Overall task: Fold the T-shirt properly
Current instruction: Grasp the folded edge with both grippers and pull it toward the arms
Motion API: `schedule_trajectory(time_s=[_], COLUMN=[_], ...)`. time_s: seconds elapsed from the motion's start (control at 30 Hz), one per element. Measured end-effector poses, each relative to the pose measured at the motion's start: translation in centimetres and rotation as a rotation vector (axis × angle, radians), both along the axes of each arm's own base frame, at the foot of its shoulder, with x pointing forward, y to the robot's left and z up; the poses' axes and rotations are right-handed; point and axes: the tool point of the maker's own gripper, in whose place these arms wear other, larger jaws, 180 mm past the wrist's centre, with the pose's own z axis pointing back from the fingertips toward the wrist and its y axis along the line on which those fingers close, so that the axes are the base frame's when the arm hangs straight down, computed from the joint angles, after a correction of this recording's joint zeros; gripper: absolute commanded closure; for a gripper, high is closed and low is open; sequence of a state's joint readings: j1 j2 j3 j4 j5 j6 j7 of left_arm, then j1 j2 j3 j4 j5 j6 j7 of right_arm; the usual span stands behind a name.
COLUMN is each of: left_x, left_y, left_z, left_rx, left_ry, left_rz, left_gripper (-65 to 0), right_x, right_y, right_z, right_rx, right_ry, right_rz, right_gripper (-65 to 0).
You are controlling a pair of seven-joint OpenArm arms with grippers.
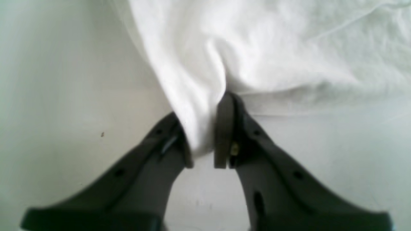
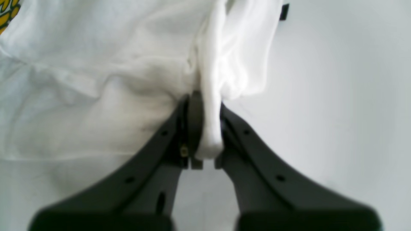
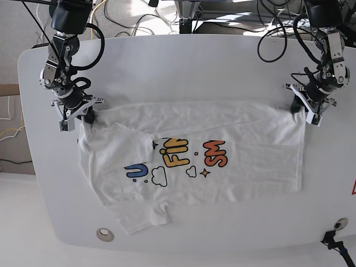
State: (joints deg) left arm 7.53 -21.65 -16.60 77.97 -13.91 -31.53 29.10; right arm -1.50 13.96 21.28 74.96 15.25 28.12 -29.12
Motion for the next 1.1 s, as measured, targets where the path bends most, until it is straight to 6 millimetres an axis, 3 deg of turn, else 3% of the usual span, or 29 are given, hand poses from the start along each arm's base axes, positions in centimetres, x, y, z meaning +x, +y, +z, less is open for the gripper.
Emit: schedule_trajectory(time_s=[0.1,0.2,0.37,0.53,0.63,0.8,1.1], left_x=[-0.7,-3.0,-6.8,-10.8,-12.0,-14.1,-14.7], left_y=[-0.1,-0.5,-2.0,-0.6,-1.1,-0.6,-0.8], left_z=[0.1,0.2,0.4,0.7,1.5,2.2,2.2], left_rx=[0.024,0.056,0.075,0.119,0.119,0.152,0.15], left_ry=[0.013,0.033,0.062,0.116,0.111,0.136,0.148], left_rz=[-0.013,-0.049,-0.107,-0.093,-0.113,-0.116,-0.124], left_gripper=[-3.8,-3.8,-3.8,-3.9,-3.9,-3.9,-6.5], right_x=[-1.6,-3.3,-8.5,-13.0,-15.1,-16.2,-16.5], right_y=[0.4,1.0,-0.5,-1.0,-0.5,-0.5,-0.8], right_z=[-0.1,0.3,0.5,0.9,0.9,1.0,1.0], right_rx=[-0.027,-0.054,-0.123,-0.187,-0.194,-0.196,-0.193], right_ry=[0.023,0.057,0.149,0.23,0.256,0.265,0.263], right_rz=[0.022,0.057,0.037,0.056,0.075,0.081,0.07], right_gripper=[0.0,0.0,0.0,0.0,0.0,0.0,0.0])
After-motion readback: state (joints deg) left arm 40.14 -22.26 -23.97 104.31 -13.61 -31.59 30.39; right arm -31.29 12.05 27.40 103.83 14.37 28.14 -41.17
